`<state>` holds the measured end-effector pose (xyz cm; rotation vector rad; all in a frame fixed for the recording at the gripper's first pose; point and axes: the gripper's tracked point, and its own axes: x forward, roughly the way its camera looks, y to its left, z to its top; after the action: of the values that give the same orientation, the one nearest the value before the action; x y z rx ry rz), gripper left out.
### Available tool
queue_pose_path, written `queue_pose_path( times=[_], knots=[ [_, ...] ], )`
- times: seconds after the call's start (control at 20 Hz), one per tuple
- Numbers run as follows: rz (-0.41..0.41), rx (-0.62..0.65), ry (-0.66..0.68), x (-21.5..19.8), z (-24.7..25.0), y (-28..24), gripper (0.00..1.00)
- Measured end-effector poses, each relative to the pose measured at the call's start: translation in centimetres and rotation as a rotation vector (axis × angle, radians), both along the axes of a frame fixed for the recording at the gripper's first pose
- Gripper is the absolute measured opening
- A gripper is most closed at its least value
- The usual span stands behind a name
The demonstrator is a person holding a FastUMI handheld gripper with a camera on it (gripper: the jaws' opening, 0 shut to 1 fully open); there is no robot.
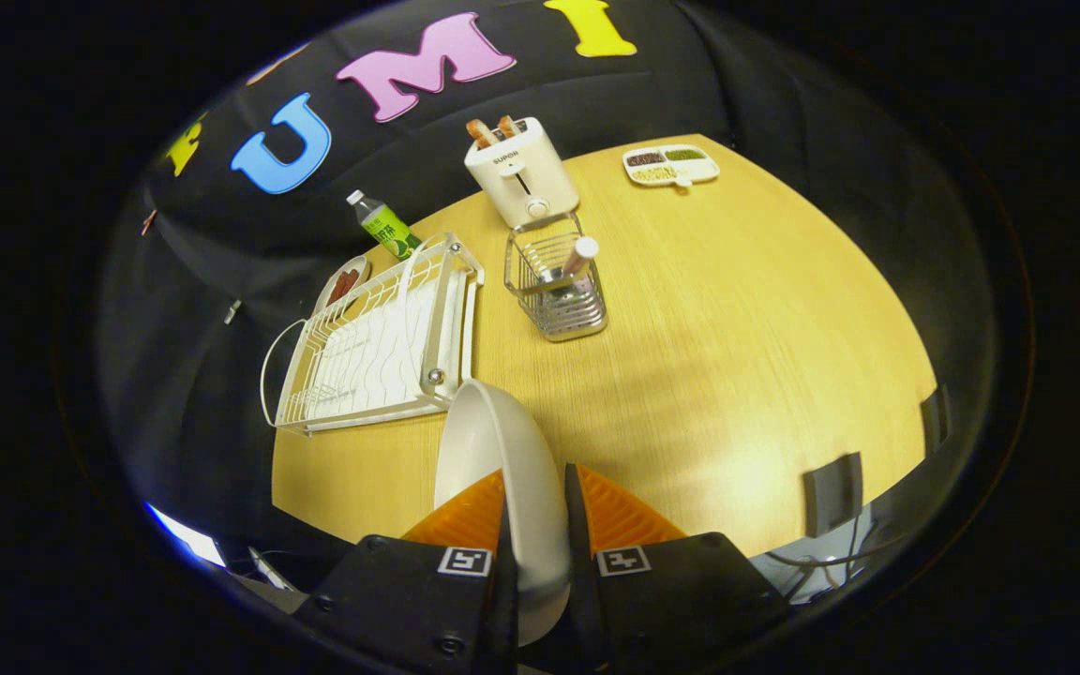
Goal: Take the plate from the dish rack, then take the spoon from the basket and place it into the plate.
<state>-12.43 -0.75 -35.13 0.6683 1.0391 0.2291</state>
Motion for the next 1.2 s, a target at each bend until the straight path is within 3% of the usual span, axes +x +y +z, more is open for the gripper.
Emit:
queue_pose_path(
  times=[0.4,0.65,0.85,1.0,1.2],
  knots=[
    [-0.016,0.144,0.062,0.7,-4.1,2.7,0.26],
    [-0.095,0.177,0.115,1.8,-6.5,2.6,0.28],
    [-0.12,0.135,0.142,1.7,-7.9,1.5,0.45],
    [-0.129,0.081,0.14,1.5,-8.5,0.6,0.47],
    [-0.187,0.06,0.122,2.2,-8.1,-0.7,0.61]
  ],
)
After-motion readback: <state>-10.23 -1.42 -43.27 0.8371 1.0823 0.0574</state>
